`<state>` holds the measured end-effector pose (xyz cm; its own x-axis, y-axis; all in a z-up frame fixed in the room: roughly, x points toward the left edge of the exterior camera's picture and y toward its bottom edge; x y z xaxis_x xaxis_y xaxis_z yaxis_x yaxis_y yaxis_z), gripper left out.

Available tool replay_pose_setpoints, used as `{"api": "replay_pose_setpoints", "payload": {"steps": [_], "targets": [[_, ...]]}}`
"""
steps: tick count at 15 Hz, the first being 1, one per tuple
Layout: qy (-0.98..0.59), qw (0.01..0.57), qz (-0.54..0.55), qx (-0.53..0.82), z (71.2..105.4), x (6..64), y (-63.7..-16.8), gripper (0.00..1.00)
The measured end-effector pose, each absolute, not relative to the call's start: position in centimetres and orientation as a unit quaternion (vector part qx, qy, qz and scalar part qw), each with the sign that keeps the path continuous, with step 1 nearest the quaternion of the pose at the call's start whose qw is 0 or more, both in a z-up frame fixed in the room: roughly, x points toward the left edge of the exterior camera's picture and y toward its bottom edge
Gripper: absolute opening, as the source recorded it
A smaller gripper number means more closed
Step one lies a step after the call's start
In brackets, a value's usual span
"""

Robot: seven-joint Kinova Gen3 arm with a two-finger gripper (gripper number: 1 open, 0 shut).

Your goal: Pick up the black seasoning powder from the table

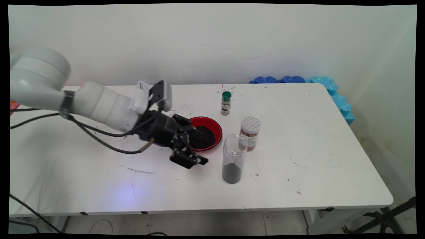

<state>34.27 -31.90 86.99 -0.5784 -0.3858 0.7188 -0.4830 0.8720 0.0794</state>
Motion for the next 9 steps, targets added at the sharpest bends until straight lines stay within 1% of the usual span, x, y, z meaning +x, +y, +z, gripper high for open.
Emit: {"api": "replay_pose_setpoints", "payload": {"steps": [9], "targets": [[-0.884,0.398,0.059,0.238,85.0,31.5,-33.6,1.00]]}}
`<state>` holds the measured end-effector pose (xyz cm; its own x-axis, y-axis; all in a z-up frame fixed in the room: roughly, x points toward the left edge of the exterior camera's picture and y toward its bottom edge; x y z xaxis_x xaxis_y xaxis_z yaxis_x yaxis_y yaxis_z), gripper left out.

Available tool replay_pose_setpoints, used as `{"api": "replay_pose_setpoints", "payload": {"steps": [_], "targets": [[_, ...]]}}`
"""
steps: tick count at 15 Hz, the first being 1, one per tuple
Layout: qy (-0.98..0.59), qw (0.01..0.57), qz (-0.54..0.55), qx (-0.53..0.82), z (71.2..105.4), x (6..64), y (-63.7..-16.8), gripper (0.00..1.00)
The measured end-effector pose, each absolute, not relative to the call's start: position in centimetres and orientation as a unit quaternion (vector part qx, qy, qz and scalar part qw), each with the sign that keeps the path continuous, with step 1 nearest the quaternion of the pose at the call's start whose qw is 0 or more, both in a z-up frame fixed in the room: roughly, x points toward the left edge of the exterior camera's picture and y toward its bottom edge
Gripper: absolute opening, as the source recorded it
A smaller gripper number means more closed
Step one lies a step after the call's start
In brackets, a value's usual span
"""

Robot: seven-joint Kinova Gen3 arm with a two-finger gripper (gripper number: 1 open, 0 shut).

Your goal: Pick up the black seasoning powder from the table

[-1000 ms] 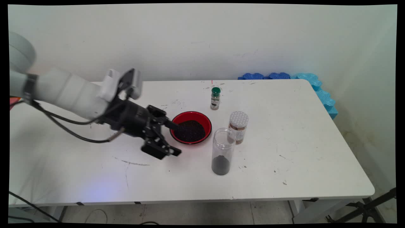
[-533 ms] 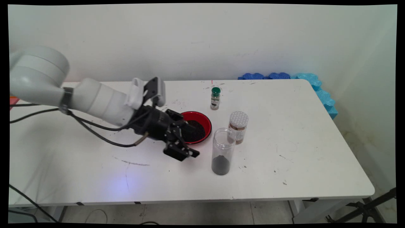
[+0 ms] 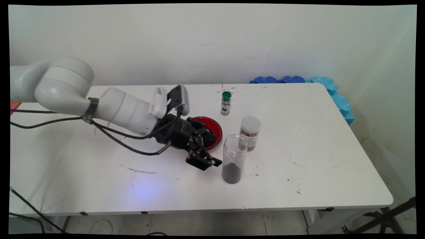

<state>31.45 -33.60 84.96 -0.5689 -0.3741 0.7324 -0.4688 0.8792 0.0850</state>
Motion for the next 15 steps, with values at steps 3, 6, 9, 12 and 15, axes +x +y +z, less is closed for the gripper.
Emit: {"api": "replay_pose_setpoints", "payload": {"steps": [3,6,9,12,15], "targets": [[-0.883,0.402,0.058,0.236,84.5,30.7,-34.1,1.00],[-0.882,0.405,0.056,0.235,84.1,29.9,-34.5,1.00],[-0.881,0.407,0.056,0.234,83.8,29.3,-34.9,1.00],[-0.881,0.408,0.055,0.235,83.4,28.8,-35.3,1.00],[-0.880,0.408,0.054,0.236,83.2,28.4,-35.5,1.00]]}}
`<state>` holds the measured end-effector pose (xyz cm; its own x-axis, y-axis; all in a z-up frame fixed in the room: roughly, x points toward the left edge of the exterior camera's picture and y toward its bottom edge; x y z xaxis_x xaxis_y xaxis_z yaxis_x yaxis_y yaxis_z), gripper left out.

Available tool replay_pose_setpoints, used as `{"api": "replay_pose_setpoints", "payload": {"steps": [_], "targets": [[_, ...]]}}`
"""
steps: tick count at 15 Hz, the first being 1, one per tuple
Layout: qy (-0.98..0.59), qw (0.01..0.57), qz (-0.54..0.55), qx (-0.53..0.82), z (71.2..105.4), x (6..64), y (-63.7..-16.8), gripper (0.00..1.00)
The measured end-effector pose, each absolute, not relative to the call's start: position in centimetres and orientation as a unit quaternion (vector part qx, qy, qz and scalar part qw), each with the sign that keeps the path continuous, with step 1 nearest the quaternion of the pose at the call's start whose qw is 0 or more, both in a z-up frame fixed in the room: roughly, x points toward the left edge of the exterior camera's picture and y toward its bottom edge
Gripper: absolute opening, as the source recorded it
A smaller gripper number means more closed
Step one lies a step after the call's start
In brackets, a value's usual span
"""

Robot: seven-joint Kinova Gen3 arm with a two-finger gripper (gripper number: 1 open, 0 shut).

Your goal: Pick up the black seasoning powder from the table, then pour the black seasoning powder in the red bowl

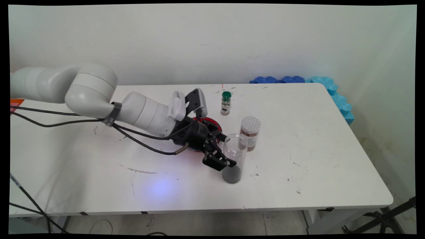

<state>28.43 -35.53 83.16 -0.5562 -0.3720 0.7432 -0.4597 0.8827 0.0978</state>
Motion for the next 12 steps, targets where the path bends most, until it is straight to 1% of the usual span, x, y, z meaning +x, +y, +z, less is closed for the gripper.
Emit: {"api": "replay_pose_setpoints", "payload": {"steps": [1,2,8,12], "targets": [[-0.881,0.407,0.054,0.236,83.1,28.4,-35.6,1.00],[-0.880,0.408,0.054,0.236,83.1,28.3,-35.6,0.00],[-0.880,0.409,0.054,0.236,83.3,28.3,-35.4,0.00],[-0.881,0.412,0.054,0.228,84.4,28.8,-34.9,0.00]]}}
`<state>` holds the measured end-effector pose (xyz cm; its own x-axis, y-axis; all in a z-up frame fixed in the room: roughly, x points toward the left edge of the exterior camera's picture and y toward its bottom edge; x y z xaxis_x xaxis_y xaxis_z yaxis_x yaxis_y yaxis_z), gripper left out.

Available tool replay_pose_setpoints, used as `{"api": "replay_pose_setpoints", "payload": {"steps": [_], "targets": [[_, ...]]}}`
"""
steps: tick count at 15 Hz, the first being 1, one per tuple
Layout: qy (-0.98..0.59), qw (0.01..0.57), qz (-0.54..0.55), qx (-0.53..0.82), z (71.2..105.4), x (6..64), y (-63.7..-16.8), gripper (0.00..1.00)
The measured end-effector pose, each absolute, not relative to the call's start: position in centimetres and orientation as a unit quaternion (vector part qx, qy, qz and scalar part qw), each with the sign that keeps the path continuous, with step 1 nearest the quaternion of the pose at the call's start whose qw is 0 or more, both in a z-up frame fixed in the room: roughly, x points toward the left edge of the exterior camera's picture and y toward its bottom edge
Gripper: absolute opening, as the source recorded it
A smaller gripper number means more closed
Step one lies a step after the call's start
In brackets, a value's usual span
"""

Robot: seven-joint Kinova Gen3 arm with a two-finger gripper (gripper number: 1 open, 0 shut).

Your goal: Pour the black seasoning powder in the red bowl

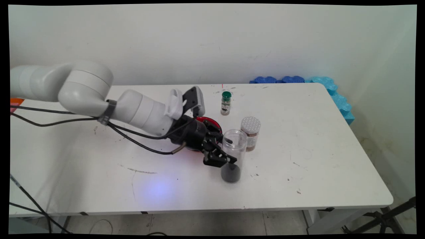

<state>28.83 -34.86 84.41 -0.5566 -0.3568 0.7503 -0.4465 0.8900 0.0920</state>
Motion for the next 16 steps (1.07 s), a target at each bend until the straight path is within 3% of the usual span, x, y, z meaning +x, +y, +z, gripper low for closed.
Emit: {"api": "replay_pose_setpoints", "payload": {"steps": [10,16], "targets": [[-0.876,0.429,0.050,0.216,92.1,33.7,-32.2,0.00],[-0.858,0.426,0.014,0.285,96.0,37.5,-30.9,0.00]]}}
